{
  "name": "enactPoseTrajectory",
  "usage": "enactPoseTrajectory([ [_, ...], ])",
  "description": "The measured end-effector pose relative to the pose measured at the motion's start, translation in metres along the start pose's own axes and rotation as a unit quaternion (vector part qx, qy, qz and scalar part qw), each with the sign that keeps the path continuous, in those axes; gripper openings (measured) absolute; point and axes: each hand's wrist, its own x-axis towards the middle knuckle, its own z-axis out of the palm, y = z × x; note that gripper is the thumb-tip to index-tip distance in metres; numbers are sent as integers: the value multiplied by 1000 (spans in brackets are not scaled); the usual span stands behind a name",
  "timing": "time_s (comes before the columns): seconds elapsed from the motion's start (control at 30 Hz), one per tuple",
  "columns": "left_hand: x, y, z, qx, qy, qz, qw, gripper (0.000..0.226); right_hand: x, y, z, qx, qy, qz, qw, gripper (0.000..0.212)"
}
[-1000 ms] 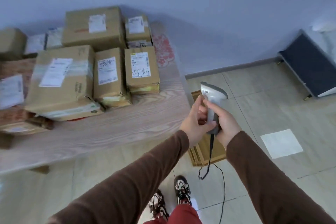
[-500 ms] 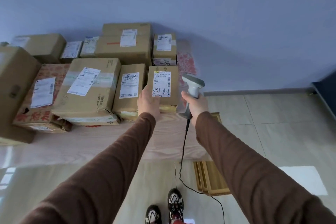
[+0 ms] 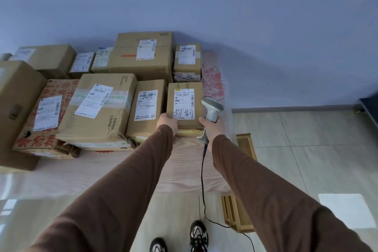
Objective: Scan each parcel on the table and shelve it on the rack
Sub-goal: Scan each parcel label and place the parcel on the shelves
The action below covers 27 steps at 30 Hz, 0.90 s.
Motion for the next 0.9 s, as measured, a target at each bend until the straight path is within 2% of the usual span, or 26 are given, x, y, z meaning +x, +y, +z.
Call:
enactPoseTrajectory([
  [0.17, -21, 6, -17, -59, 8, 86, 995, 48, -25, -22, -7, 36, -7, -65, 997, 20],
  [0.33, -59, 32, -64, -203, -6, 190, 960, 12, -83, -71, -8, 44, -13, -180, 983, 27],
  [0.37, -71, 39, -77, -228, -11, 210, 951, 10, -101, -82, -6, 64, -15, -194, 979, 28],
  [0.47, -106, 59, -122, -296, -33, 252, 921, 20, -156, -114, 5, 126, -38, -224, 966, 35],
  [0.53, -128, 67, -152, -326, -53, 266, 906, 35, -192, -132, 12, 145, -52, -258, 954, 41],
  [0.67, -169, 73, -209, -311, -84, 323, 890, 62, -255, -156, 27, 171, -81, -318, 929, 43],
  [0.8, -200, 69, -248, -324, -183, 373, 850, 70, -303, -164, 45, 184, -108, -355, 910, 46],
  [0.9, -214, 69, -270, -338, -201, 402, 827, 86, -328, -166, 57, 172, -121, -377, 902, 50],
])
